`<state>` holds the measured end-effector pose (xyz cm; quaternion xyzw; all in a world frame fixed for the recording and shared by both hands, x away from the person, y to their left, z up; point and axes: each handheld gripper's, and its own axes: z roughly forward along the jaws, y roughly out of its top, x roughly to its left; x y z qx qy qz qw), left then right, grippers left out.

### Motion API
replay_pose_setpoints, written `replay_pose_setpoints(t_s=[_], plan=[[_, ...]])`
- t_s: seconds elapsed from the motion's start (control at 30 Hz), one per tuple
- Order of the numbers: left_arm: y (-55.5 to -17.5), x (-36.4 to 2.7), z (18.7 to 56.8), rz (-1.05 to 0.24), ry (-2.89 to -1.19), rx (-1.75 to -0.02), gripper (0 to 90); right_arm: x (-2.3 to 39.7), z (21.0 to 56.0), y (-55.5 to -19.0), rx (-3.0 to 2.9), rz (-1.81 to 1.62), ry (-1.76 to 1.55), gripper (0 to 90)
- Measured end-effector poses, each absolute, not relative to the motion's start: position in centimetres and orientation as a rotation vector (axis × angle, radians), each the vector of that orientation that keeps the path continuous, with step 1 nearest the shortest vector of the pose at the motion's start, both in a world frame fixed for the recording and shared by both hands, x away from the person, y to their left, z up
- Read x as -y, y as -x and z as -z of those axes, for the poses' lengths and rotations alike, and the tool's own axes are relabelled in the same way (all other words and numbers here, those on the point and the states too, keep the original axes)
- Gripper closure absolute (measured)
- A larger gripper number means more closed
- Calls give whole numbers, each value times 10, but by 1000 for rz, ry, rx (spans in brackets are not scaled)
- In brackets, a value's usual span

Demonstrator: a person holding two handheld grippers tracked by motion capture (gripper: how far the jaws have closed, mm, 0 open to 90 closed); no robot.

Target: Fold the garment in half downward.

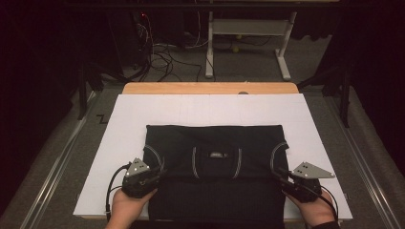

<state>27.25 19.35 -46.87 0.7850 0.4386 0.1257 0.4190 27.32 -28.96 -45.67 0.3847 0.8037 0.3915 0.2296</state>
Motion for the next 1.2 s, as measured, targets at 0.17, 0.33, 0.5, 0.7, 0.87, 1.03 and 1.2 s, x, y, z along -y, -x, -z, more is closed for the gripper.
replay_pose_setpoints(t_s=[0.17, 0.33, 0.5, 0.7, 0.87, 1.03, 1.2], plan=[[-274, -195, 475, -283, -1989, -1123, 671, 292, 461, -270, -2233, -1073, -1068, 745], [-272, -196, 476, -275, -1979, -1129, 621, 296, 462, -269, -2230, -1078, -1097, 731], [-273, -201, 472, -289, -1930, -1133, 490, 303, 463, -268, -2196, -1129, -1141, 630], [-276, -209, 468, -305, -1867, -1119, 324, 305, 457, -268, -2119, -1178, -1144, 455], [-282, -208, 464, -319, -1845, -1101, 222, 302, 455, -273, -2079, -1235, -1128, 320], [-291, -204, 458, -291, -1835, -1093, 120, 293, 450, -286, -2071, -1260, -1111, 231], [-307, -195, 457, -260, -1869, -1095, 6, 276, 450, -308, -2135, -1217, -1094, 124]])
